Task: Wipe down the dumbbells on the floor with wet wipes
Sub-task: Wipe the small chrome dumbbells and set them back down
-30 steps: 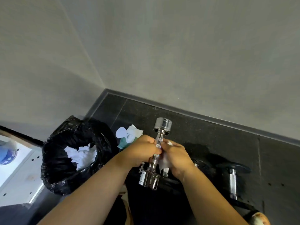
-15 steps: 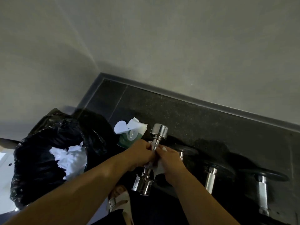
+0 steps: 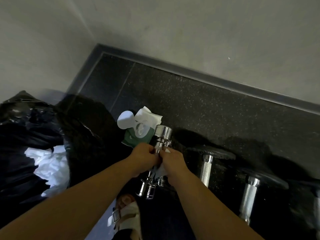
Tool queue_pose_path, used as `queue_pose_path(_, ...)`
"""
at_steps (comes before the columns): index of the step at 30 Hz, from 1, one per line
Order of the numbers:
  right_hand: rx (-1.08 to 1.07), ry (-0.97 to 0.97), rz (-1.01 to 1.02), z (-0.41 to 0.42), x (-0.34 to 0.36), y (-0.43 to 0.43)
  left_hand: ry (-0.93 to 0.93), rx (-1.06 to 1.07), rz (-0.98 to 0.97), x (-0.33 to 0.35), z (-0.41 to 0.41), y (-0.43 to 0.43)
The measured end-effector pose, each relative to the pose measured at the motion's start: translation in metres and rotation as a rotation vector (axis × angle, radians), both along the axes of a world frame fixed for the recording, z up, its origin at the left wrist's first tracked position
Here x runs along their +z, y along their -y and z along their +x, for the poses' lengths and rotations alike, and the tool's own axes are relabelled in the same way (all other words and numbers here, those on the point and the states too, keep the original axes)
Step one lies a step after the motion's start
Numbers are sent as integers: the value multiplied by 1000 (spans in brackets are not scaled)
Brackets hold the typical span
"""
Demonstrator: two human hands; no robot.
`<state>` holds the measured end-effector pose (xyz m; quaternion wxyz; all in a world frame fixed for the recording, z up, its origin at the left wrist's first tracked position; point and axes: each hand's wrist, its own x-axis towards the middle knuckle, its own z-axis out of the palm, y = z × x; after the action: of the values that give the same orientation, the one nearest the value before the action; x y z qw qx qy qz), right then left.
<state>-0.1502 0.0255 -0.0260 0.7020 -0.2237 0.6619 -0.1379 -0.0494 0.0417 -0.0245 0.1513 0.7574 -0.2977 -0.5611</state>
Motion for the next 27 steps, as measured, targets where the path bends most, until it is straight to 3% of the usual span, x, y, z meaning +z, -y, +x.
queue_pose_path(11,169,-188,-70,15,-76,9,20,32,-7,-80,11,0)
queue_pose_path(27,271,-173,-91,20,-129,1,114,3,14,-130,10,-9)
